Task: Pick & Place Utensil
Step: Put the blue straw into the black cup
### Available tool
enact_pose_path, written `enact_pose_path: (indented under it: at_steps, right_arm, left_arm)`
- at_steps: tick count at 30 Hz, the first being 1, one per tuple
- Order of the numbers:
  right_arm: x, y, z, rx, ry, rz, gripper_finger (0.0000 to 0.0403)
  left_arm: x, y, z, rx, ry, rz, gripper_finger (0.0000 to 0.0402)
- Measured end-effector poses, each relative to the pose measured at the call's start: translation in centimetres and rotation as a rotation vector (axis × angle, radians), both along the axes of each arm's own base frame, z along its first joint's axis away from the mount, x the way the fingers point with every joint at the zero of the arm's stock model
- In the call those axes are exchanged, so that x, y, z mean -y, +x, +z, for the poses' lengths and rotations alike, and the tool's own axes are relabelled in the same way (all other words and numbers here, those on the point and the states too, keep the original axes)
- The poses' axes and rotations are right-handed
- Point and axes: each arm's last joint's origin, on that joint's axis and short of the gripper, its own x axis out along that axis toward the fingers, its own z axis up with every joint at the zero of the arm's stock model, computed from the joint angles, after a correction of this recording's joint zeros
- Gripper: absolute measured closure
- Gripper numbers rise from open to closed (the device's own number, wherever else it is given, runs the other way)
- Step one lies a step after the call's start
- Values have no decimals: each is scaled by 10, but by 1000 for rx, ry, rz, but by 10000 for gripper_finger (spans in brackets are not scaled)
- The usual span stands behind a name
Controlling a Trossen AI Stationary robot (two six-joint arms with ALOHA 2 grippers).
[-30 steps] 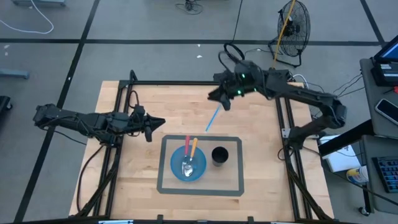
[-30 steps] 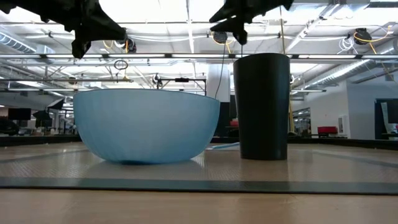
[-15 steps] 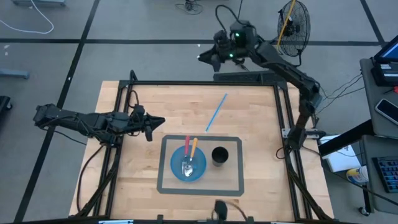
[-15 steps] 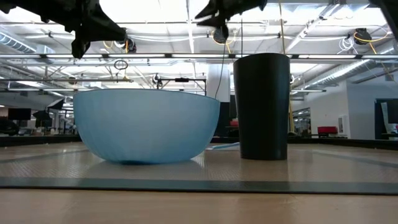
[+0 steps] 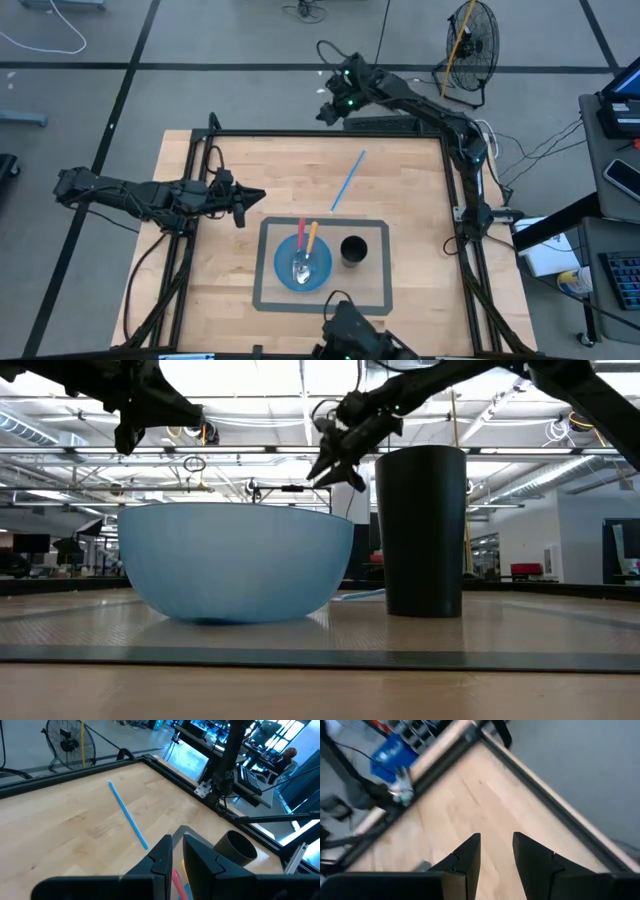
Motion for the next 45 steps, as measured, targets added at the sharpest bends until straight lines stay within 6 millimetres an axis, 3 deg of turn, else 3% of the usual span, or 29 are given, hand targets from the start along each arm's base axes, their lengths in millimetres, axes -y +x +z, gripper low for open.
enact_pose_path:
  at_steps: [4, 10, 15, 22, 29, 34, 38, 45]
  right_arm:
    - [-1, -2, -13, -91, -15, 47, 291]
    - [-17, -12, -25, -322, -196, 264, 291]
    - [-28, -21, -37, -436, -230, 470, 291]
    - [-48, -19, -70, -514, -274, 697, 291]
    - [-83, -4, -105, -594, -403, 908, 291]
    - [-106, 6, -127, -604, -454, 977, 291]
    - [-114, 12, -133, -583, -469, 941, 284]
    - [-116, 7, -144, -623, -413, 910, 225]
  left_arm:
    - [0, 0, 0, 4, -15, 0, 353]
    - [3, 0, 0, 1, -12, -28, 353]
    - [4, 0, -1, -8, -2, -35, 353]
    - [4, 0, -1, -9, -1, -35, 353]
    - [4, 0, -1, -4, -15, -30, 353]
    - [4, 0, -1, -2, -20, -22, 353]
    - [3, -1, -1, -1, -15, -2, 353]
    - [3, -1, -1, -1, -12, 5, 353]
